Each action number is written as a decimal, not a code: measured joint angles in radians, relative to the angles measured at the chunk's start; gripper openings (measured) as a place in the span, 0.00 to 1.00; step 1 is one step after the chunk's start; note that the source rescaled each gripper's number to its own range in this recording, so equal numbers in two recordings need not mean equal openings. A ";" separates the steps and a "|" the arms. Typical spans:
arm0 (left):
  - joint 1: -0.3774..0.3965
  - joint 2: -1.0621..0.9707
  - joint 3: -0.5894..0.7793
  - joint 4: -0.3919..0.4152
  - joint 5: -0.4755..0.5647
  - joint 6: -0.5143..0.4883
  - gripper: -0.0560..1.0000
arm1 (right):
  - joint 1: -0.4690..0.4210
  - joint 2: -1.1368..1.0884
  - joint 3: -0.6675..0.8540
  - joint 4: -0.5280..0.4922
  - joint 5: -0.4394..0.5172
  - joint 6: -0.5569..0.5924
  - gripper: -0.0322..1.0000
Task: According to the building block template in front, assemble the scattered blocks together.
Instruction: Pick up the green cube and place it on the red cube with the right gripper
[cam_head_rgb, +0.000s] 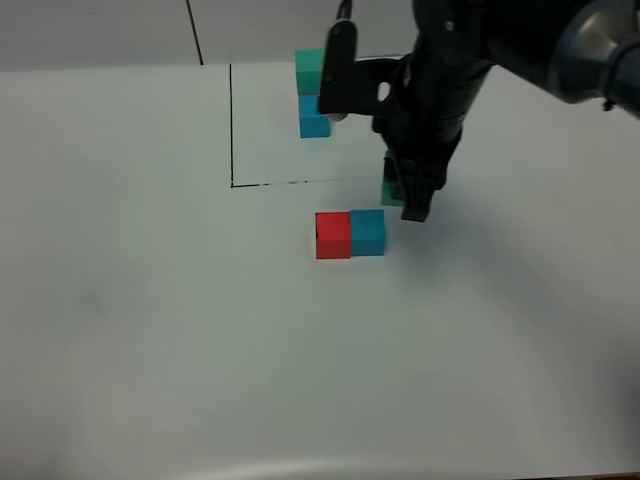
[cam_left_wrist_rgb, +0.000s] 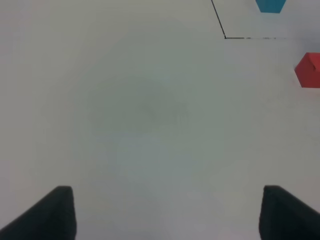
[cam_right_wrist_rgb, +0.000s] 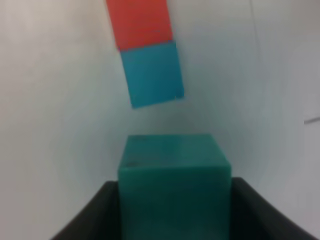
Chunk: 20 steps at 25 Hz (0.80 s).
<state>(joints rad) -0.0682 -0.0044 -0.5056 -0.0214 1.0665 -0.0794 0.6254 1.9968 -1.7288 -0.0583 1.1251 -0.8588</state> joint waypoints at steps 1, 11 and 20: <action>0.000 0.000 0.000 0.000 0.000 0.000 0.71 | 0.011 0.037 -0.035 0.003 0.015 -0.015 0.05; 0.000 0.000 0.000 0.000 0.000 0.000 0.71 | 0.071 0.209 -0.190 0.019 0.065 -0.062 0.05; 0.000 0.000 0.000 0.000 0.000 0.000 0.71 | 0.079 0.245 -0.193 0.021 0.042 -0.065 0.05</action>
<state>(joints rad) -0.0682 -0.0044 -0.5056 -0.0214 1.0665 -0.0794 0.7048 2.2420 -1.9221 -0.0377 1.1674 -0.9240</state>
